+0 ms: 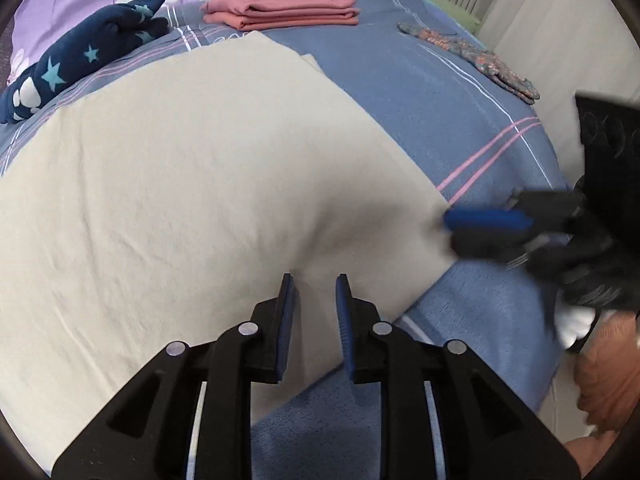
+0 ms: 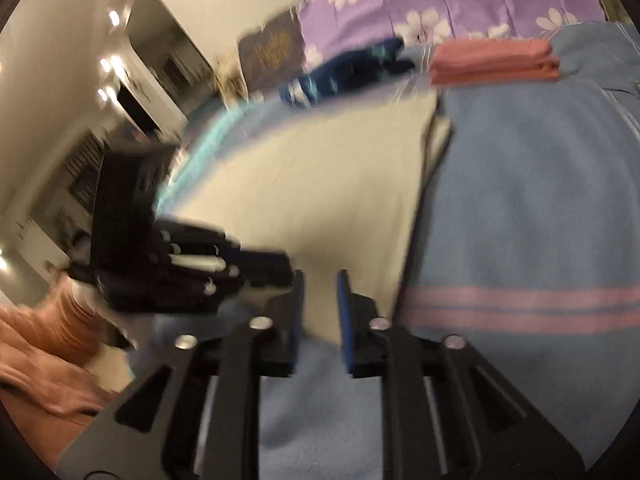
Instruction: Fold small clothes
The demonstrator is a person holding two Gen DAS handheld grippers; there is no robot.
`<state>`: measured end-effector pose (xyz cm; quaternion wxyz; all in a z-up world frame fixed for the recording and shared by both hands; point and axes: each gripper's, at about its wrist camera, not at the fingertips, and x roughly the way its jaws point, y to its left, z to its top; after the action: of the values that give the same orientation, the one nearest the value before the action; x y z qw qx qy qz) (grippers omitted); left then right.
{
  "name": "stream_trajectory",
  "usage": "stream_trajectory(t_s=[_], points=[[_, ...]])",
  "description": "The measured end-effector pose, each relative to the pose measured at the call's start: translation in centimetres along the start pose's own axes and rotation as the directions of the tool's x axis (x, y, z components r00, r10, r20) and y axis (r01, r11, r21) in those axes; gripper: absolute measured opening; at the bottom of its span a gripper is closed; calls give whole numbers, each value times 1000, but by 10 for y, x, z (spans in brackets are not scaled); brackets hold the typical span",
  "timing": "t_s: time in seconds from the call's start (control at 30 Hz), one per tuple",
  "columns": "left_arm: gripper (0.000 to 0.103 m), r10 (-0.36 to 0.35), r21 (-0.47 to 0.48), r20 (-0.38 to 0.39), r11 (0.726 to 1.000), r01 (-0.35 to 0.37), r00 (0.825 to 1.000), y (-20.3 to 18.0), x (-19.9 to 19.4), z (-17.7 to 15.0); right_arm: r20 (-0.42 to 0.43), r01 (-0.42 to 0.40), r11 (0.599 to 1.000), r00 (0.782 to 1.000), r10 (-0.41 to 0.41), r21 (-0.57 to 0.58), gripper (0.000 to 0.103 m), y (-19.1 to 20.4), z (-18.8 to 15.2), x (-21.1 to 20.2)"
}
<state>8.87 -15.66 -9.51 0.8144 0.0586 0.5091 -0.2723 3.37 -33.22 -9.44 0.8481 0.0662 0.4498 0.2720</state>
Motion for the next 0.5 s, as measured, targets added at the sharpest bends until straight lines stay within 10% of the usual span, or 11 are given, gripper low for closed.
stream_trajectory(t_s=[0.3, 0.5], points=[[37, 37, -114, 179, 993, -16, 983, 35, -63, -37, 25, 141, 988, 989, -143, 68, 9, 6, -10, -17], [37, 237, -407, 269, 907, -113, 933, 131, -140, -116, 95, 232, 972, 969, -227, -40, 15, 55, 2, -23]])
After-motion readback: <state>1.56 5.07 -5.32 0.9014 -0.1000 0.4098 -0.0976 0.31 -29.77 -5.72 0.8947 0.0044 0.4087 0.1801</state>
